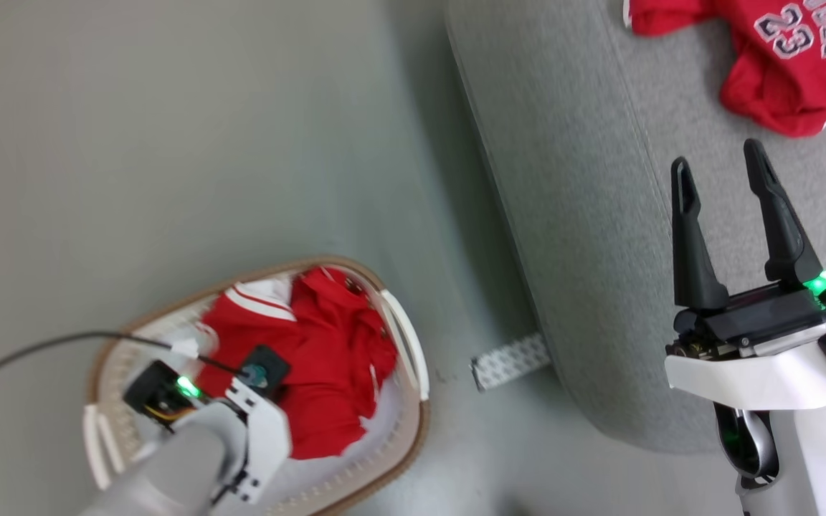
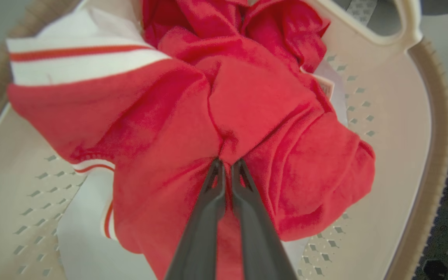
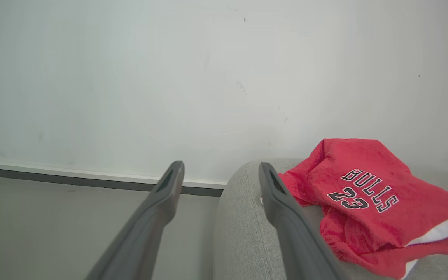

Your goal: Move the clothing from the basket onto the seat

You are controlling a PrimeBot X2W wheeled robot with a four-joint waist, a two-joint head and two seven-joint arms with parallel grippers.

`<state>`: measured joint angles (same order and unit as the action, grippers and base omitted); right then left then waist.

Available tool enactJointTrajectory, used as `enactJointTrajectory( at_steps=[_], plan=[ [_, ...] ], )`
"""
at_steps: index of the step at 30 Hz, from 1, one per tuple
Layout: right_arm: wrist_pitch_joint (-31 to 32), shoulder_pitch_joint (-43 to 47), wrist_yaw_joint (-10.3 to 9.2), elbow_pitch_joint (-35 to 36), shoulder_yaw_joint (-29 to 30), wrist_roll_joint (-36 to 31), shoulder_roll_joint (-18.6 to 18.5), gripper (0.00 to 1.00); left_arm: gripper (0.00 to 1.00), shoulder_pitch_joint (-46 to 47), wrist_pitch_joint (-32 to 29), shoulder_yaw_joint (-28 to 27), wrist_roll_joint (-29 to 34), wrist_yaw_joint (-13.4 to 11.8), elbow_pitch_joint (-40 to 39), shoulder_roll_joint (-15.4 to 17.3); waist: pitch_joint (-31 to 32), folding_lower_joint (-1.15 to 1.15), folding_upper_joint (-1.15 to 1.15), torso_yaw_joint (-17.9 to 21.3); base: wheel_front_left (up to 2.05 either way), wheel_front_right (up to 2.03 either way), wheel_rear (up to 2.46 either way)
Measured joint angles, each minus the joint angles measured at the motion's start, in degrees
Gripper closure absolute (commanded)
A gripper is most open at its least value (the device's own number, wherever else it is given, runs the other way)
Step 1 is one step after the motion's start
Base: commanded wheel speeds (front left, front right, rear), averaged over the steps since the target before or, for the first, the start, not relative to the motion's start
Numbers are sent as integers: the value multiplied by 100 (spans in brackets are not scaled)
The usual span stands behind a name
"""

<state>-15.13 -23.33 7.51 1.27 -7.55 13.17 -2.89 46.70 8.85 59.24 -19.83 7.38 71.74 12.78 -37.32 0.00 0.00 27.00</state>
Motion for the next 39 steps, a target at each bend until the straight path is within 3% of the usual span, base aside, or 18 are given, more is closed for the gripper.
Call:
enactJointTrajectory(
  at_steps=[7,15,28,39],
  plan=[
    [-1,122,0,-244,70,-349,5,0,100,-386,469,-142,-485,16,-207,-460,761,0,0,-322,0,0,0],
    [-1,386,0,-539,66,-435,-76,0,100,-752,614,-215,-925,16,-827,-665,1708,-1,0,-764,0,0,0],
    [-1,836,0,-903,-180,-44,-298,0,100,-1605,626,-1366,-1007,-34,-2950,-466,3035,-1,0,-1353,0,0,0],
    [-1,1187,0,-1012,-361,118,-328,0,100,-1738,627,-2050,-799,-256,-4567,-216,3587,-2,0,-1873,0,0,0]
  ],
)
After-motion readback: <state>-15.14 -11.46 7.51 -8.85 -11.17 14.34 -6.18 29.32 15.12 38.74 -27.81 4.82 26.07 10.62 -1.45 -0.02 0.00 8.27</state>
